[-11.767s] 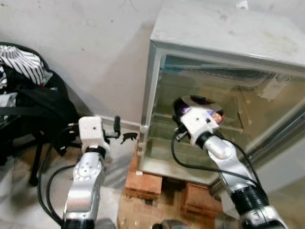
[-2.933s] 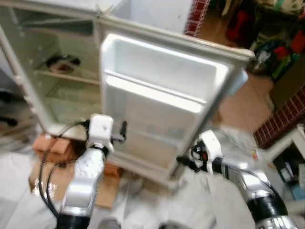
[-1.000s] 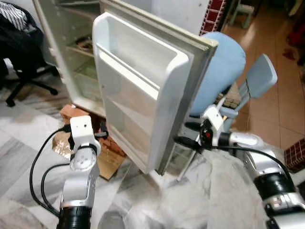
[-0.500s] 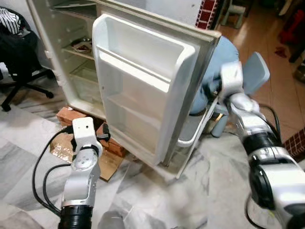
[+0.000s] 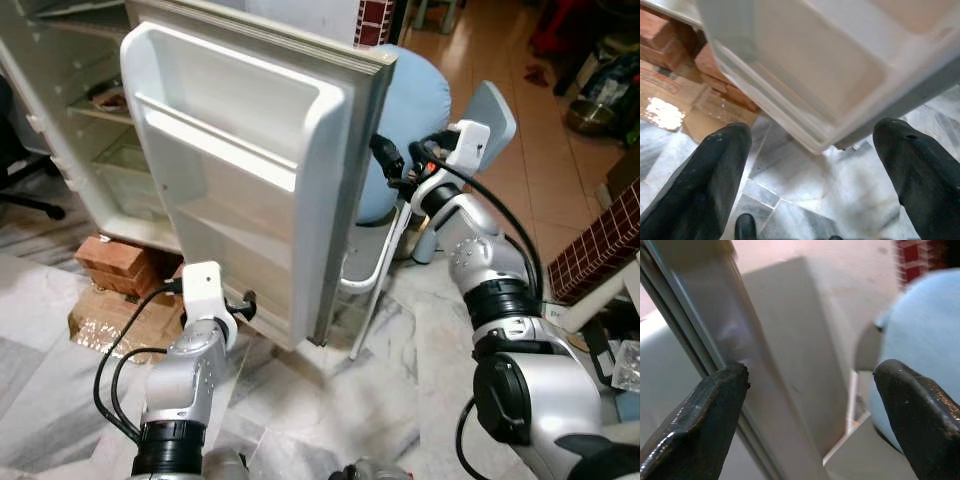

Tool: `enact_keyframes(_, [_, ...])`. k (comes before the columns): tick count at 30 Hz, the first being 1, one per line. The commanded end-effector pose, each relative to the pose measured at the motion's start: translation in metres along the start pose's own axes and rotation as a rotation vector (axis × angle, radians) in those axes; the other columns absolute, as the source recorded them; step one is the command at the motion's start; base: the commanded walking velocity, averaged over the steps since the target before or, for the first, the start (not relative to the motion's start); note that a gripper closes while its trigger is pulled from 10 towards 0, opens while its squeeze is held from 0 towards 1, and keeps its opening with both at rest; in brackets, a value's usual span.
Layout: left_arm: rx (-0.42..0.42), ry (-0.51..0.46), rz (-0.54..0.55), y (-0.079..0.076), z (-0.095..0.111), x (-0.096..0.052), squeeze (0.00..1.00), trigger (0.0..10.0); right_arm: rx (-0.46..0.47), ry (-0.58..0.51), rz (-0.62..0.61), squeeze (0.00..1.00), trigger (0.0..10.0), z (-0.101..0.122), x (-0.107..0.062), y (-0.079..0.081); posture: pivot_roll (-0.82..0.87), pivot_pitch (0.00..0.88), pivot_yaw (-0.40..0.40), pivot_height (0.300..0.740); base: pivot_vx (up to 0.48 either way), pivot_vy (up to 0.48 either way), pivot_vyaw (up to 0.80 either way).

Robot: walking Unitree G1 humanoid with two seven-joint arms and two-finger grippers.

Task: Restocking fridge

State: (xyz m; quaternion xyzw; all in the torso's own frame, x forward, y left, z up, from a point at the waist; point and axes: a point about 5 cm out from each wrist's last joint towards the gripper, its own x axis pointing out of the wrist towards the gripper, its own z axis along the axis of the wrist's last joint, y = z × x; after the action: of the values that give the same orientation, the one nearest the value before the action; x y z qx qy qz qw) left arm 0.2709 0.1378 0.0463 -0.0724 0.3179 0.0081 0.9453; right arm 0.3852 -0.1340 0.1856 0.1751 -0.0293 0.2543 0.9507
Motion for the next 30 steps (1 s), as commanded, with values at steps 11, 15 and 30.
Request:
enact_keyframes(11, [0.091,0.079,-0.098,-0.01,-0.003,0.0,0.0,10.0,-0.207,0.05,-0.219,0.0,10.0,0.003,0.019,-0.002,0.08,0.0,-0.057,0.74,0.0,0.0,0.0])
enact_keyframes(15, [0.105,0.083,-0.104,-0.011,-0.003,0.0,0.0,10.0,-0.049,0.0,0.013,0.0,10.0,0.005,0.038,0.043,0.09,0.0,-0.061,0.74,0.0,0.0,0.0])
enact_keyframes(30, [0.109,0.006,-0.025,-0.001,0.009,-0.006,0.0,10.0,-0.149,0.15,0.261,0.0,10.0,-0.035,0.002,0.039,0.11,0.0,-0.076,0.74,0.0,0.0,0.16])
